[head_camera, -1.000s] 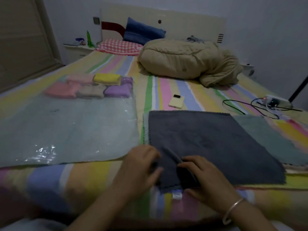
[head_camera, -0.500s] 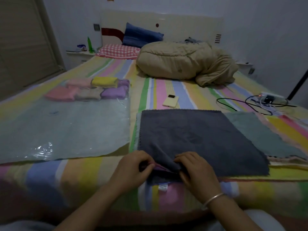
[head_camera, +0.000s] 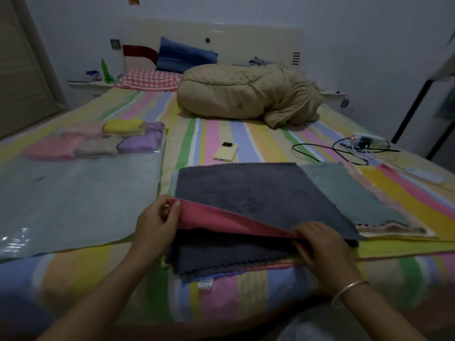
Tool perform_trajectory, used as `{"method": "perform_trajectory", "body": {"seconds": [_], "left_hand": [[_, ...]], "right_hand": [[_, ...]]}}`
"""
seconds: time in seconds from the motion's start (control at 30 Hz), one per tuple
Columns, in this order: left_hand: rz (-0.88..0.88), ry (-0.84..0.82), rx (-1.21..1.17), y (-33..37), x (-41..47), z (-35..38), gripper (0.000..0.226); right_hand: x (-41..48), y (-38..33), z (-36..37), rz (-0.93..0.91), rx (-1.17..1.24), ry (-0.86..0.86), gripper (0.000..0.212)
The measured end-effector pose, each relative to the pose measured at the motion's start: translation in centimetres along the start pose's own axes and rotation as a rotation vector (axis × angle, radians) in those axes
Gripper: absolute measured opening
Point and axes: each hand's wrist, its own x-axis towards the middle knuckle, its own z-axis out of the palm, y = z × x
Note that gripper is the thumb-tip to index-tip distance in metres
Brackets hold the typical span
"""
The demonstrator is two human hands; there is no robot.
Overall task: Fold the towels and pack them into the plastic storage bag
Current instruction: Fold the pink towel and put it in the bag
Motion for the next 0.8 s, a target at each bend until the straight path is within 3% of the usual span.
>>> {"method": "perform_trajectory", "body": {"seconds": [0.23,0.4,0.53,0.67,0.8], "left_hand": [[-0.049,0.090,0.021,-0.3,1.3,0.2,0.021],[-0.007,0.120,0.027,-0.1,1.9,0.0,0.028],[0.062,0.194,0.042,0.8,2.3,-0.1,0.023],[0.120,0.256,0.081,1.8,2.5,-0.4,0.018],[0.109,0.238,0.175,1.2,3.0,-0.1,0.007]], "right_hand": [[0.9,7.0,-2.3,0.283,-0.059,-0.008,0.030],[1.8,9.0,-3.7,0.509,0.405,0.090,0.014],[2.9,8.8,-3.3,0.507,0.574,0.209,0.009],[3.9,8.0,-3.3,0.502,0.701,0.269,0.022],[4.8,8.3,-2.1,0.503,0.681,0.229,0.019]]}}
